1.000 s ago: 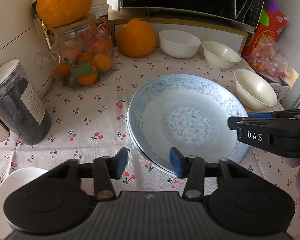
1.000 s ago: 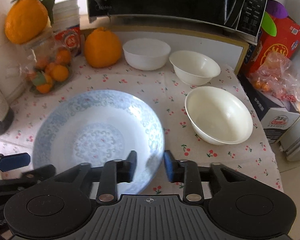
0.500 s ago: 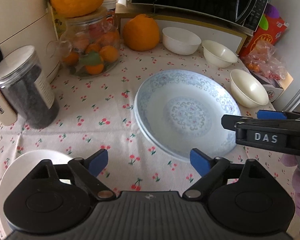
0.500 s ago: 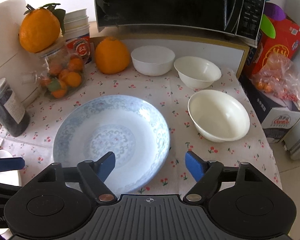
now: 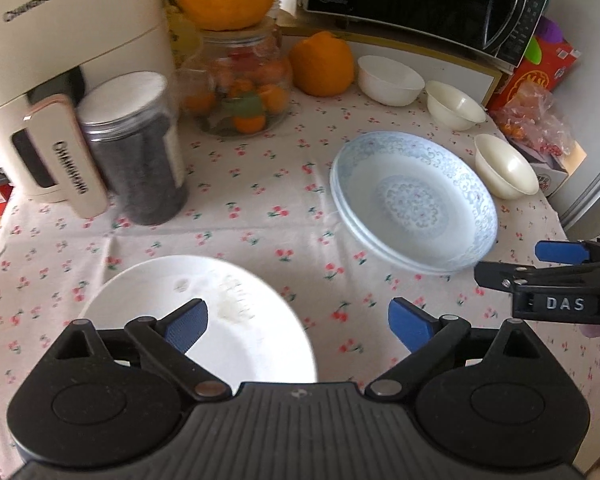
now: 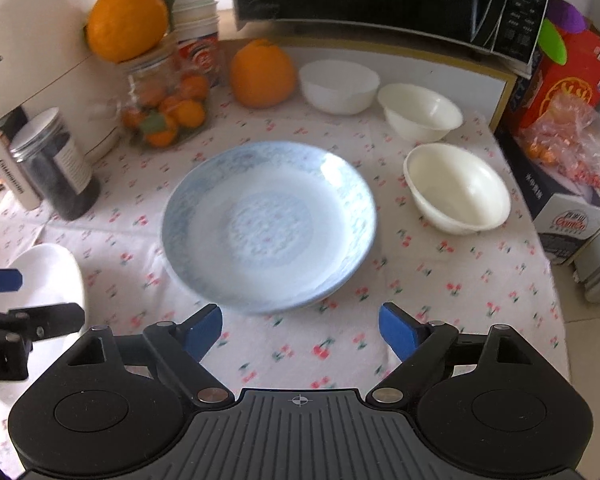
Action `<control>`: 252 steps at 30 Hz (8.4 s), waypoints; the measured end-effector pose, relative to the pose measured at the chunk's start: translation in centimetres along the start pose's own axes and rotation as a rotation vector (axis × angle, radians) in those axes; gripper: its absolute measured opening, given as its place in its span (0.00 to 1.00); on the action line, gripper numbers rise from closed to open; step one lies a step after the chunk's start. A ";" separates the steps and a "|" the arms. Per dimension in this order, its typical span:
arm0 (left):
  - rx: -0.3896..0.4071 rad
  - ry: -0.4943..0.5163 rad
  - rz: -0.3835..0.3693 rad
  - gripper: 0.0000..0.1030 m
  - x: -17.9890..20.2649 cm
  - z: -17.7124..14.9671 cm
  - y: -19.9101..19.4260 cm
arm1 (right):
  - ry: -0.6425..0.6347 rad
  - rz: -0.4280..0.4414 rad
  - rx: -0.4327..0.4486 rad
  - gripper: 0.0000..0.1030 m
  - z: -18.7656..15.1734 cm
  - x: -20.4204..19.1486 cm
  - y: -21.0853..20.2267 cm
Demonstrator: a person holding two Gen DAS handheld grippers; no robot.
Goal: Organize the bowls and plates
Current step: 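Move the left gripper to the rim of the white flower-print plate, then close the left gripper on the white plate rim and lift it, then carry the white plate with the left gripper over the stacked blue plates, then lower the white plate onto the blue plates and open the left gripper, then move the left gripper to the small white bowl below the microwave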
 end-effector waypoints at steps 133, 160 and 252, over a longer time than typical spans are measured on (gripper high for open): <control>-0.013 -0.156 -0.247 0.20 0.5 3.5 4.1 | 0.164 0.256 0.232 0.27 0.5 2.4 -0.1; 0.024 -0.093 -0.125 0.22 5.2 4.8 6.4 | 0.192 0.149 0.221 0.27 1.6 5.8 2.8; 0.075 -0.131 0.016 0.86 4.5 4.5 3.0 | 0.024 -0.030 0.161 0.73 2.2 1.9 0.0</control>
Point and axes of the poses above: each gripper's, at about its wrist camera, not at the fingertips, and y roughly the way its jaws point, x to its right, z to its top, the point moved 3 cm from there along y, roughly the way its jaws point, and after that the axes turned 11 degrees about z, right-handed, at the moved point
